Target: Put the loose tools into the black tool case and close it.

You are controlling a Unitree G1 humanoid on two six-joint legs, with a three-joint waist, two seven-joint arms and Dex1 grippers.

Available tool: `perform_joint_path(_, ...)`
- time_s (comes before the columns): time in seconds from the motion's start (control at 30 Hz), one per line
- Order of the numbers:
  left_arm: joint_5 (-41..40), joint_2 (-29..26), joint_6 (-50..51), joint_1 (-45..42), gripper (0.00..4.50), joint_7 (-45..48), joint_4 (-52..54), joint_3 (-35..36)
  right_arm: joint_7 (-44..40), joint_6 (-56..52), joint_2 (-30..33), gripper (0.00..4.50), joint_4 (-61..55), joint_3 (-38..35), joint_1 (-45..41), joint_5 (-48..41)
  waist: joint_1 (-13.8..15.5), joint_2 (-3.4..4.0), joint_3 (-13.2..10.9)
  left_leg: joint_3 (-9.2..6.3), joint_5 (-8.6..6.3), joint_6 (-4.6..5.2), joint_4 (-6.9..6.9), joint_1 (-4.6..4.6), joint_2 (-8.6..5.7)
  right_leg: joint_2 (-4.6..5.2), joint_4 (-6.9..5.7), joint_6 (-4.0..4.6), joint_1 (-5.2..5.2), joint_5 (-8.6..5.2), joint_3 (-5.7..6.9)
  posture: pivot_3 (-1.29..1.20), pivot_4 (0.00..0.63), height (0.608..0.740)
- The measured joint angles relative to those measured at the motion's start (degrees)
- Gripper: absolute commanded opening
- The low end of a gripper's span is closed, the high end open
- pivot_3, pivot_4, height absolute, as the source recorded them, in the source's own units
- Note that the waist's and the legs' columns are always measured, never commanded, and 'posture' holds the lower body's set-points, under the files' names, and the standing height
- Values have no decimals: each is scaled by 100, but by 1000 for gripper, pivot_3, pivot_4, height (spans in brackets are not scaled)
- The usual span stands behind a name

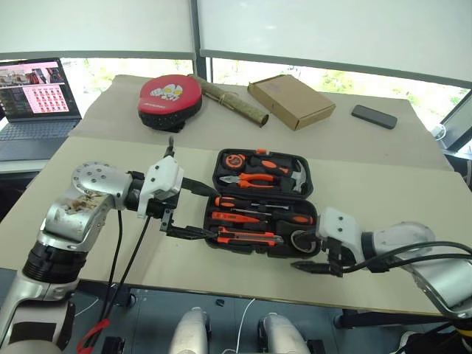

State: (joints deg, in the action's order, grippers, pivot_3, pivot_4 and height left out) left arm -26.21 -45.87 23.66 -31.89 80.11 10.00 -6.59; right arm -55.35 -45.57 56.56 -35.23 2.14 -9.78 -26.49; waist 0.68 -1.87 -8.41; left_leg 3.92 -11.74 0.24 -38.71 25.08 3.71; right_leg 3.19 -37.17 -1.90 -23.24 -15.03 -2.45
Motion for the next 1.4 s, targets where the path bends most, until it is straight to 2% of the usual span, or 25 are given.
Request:
perform_joint_path(0.1, 167, 17, -16, 3, 4500, -162, -250, 1, 34, -229, 0, 4134, 116, -548, -53, -335, 0, 0, 0, -1, 0, 0, 0, 0, 1, -1, 0, 0, 0, 0, 1, 0, 150, 740)
perform_joint_path(0.13, 233, 21, -82, 12, 4500, -233, -389, 2, 36, -255, 0, 3589, 233, -663, -54, -411, -1, 0, 0, 0, 0, 0, 1, 0, 0, -1, 0, 0, 0, 0, 0, 0, 150, 740)
perform_joint_path(0.23, 663, -20, -508, 135, 3827, -435, -1099, 16, 49, -226, 0, 2760, 917, -898, -77, -397, -6, 0, 0, 3, 0, 0, 0, -1, -1, 0, 1, 1, -1, 1, -1, 0, 150, 740)
perform_joint_path(0.3, 1076, -47, -836, 192, 2942, -604, -1729, -40, 84, -51, 0, 1966, 1572, -937, -164, -199, -7, 0, 0, 5, 0, 0, 1, -1, 0, 0, 1, 2, -3, 1, -1, 0, 150, 740)
perform_joint_path(0.33, 1212, -44, -942, 191, 2638, -677, -1927, -79, 89, 58, 0, 1698, 1785, -906, -218, -86, -7, 0, 0, 6, 0, 0, 1, 0, 0, 0, 1, 2, -5, 1, -1, 0, 150, 740)
perform_joint_path(0.37, 1390, -19, -1088, 186, 2158, -762, -2148, -136, 91, 231, 0, 1284, 2030, -798, -315, 88, -7, 0, 0, 7, 0, 0, 2, 0, 0, 0, 1, 2, -6, 1, -2, 0, 150, 740)
perform_joint_path(0.5, 1800, 286, -1398, -5, 726, -1015, -2713, -280, 57, 916, -147, 4, 2916, -217, -761, 679, 0, 0, 0, 9, 0, 0, 0, 4, -1, 1, 1, 1, -6, 2, -2, 0, 150, 740)
perform_joint_path(0.57, 1820, 394, -1424, -29, 97, -1040, -2725, -326, 47, 1092, -221, 0, 3113, -48, -845, 845, 6, 0, 0, 9, 0, 0, 0, 9, -2, 2, 1, 0, -9, 2, -1, 0, 150, 740)
perform_joint_path(0.7, 1823, 733, -1385, -88, 97, -1029, -2658, -416, -59, 1540, -540, 0, 3609, 489, -1157, 1288, -4, 0, 0, 9, 0, 0, 1, 10, -1, 0, -3, 0, -13, 2, -2, 0, 150, 740)
perform_joint_path(0.9, 1823, 751, -1202, 62, 97, -982, -2385, -449, -254, 1664, -645, 0, 3562, 630, -1189, 1421, -10, 1, 0, 9, 0, 0, 1, 10, -1, 1, -3, 0, -13, 2, -2, 0, 150, 740)
perform_joint_path(1.2, 1451, 370, -631, 883, 97, -494, -1315, -250, -637, 1532, -409, 0, 2648, 365, -452, 1336, -11, 2, 0, 10, -1, 0, 17, 10, 1, 1, -3, 2, -21, 1, -2, 0, 150, 740)
perform_joint_path(1.4, 1316, 104, -362, 1438, 97, -493, -770, -49, -667, 1285, -337, 0, 1704, 129, 393, 1126, -13, 2, 0, 9, -1, -1, 24, 7, 2, 1, -1, 4, -22, -1, -2, 0, 150, 740)
